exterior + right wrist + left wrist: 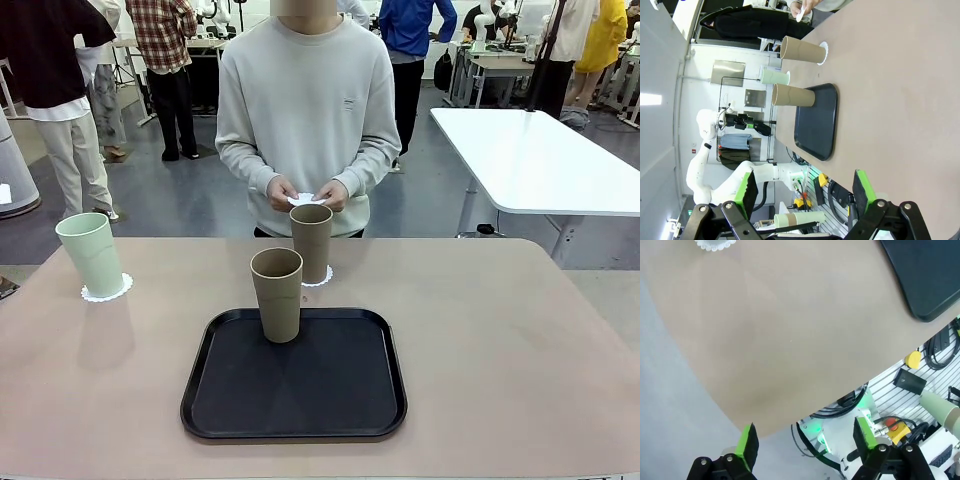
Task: Place coasters on the table and set cups on them.
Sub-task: Take one Reusable plastic cup from the Flat Tray and place it on a coaster set by the human.
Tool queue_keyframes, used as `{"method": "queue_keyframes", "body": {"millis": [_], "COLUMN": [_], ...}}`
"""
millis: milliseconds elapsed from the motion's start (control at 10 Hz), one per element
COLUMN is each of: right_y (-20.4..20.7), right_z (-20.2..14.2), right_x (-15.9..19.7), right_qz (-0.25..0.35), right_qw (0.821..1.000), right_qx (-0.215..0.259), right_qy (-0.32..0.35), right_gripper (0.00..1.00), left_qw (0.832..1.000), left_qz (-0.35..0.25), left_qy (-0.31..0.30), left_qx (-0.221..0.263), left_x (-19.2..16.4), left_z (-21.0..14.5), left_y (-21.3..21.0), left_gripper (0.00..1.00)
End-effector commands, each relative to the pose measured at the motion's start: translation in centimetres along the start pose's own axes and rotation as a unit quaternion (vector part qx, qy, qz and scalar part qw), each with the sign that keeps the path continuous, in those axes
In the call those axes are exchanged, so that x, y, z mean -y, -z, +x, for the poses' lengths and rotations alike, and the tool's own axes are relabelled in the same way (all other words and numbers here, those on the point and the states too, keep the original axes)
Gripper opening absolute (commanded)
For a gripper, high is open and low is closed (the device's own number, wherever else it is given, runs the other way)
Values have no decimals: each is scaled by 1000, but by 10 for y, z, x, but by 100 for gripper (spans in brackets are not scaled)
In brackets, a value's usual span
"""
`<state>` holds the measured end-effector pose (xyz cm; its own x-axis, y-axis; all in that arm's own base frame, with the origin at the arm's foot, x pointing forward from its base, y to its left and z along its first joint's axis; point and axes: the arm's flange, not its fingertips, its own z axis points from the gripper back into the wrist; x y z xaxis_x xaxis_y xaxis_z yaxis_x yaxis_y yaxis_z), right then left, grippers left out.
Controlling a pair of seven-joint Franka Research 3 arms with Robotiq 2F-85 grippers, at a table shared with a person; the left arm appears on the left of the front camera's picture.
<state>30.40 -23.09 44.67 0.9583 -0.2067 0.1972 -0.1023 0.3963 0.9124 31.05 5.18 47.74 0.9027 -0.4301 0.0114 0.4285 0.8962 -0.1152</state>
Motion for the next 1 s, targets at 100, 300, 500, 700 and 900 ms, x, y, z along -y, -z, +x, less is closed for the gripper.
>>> {"method": "queue_keyframes", "body": {"millis": [100,300,500,700,900], "right_y": [-1,-1,-1,-1,-1], "right_z": [-2,-2,-2,-2,-2], "right_x": [0,0,0,0,0], "right_qz": [0,0,0,0,0], "right_qw": [1000,1000,1000,1000,1000], "right_qx": [-3,-3,-3,-3,-3], "right_qy": [0,0,0,0,0], "right_gripper": [100,100,100,100,100], "left_qw": [1000,947,896,856,826], "left_qz": [0,-289,-420,-484,-516], "left_qy": [0,39,-13,-43,-70], "left_qx": [0,134,141,178,218], "left_x": [0,-76,-141,-195,-227], "left_z": [0,-4,-4,-8,-20], "left_y": [0,1,15,26,29], "left_gripper": [100,100,100,100,100]}}
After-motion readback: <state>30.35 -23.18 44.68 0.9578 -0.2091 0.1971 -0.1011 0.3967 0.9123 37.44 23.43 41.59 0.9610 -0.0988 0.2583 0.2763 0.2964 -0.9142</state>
